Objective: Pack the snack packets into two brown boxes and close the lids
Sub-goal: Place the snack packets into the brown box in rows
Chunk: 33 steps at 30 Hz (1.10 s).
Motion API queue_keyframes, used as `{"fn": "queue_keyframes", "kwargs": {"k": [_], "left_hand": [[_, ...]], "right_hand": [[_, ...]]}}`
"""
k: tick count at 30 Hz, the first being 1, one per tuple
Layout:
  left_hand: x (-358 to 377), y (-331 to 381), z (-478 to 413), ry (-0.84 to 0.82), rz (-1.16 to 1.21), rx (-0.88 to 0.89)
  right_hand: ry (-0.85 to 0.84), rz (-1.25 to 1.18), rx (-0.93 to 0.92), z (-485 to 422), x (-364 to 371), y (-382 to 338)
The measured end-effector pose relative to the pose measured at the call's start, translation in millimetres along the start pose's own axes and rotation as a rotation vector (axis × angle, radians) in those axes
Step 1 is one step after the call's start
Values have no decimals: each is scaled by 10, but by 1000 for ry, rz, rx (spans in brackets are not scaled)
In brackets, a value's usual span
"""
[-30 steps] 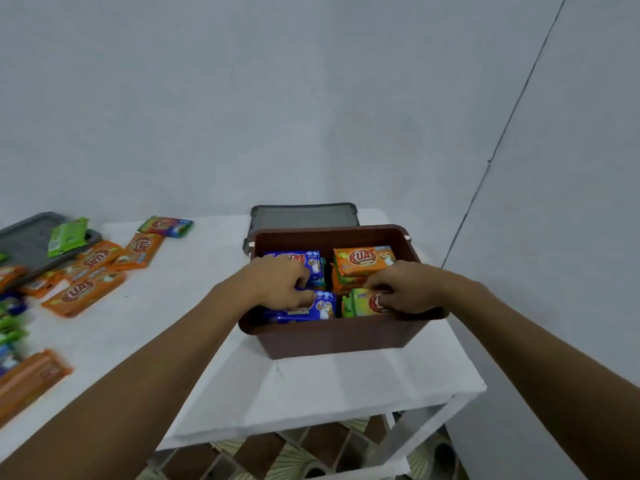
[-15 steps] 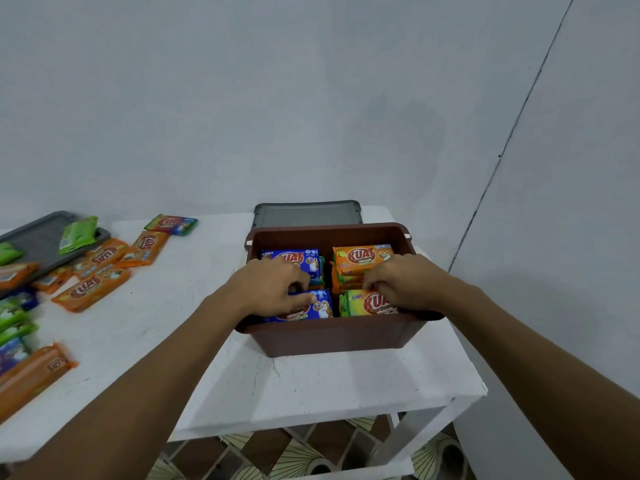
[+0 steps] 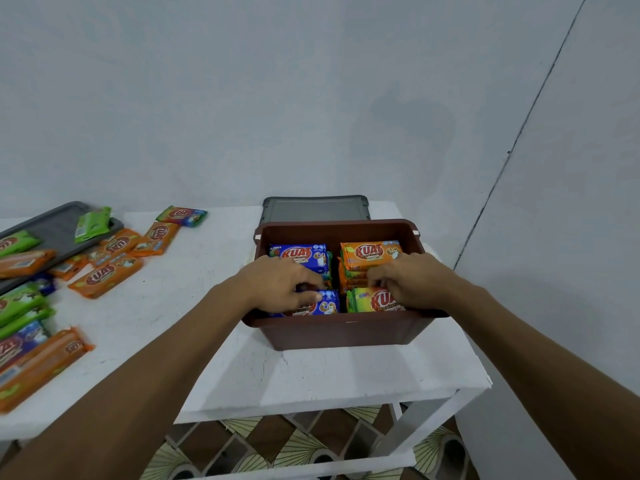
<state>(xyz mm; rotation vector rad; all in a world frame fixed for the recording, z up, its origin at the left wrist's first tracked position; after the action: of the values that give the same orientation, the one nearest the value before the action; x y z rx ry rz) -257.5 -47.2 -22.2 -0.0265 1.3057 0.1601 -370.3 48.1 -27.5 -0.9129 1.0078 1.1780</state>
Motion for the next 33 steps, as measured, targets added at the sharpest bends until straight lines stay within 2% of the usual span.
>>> {"fn": "queue_keyframes", "kwargs": {"k": [11, 17, 26, 30, 33], "left_hand": [[90, -63, 22, 36, -4, -37], [101, -46, 44, 10, 22, -46], [84, -49, 30, -3, 8, -95], [31, -74, 48, 76, 16, -121], [-120, -120, 113, 256, 88, -141]], "right_hand": [[36, 43, 54, 34, 84, -5], [25, 2, -7, 89, 36, -95], [52, 35, -6, 116, -24, -134], [115, -26, 26, 121, -21, -43], [245, -179, 32, 177, -105, 55]]}}
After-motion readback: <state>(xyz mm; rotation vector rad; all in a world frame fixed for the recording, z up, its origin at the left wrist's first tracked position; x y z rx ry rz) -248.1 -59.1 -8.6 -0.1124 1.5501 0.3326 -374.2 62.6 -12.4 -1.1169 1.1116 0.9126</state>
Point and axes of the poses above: each hand's wrist, its own z-axis away from the middle knuckle, its own x-axis out of the palm, y = z × x, the point moved 10 cm from there along -z, towards the middle knuckle, and after that the axes turned 8 degrees about -y, right-handed, at the moved point
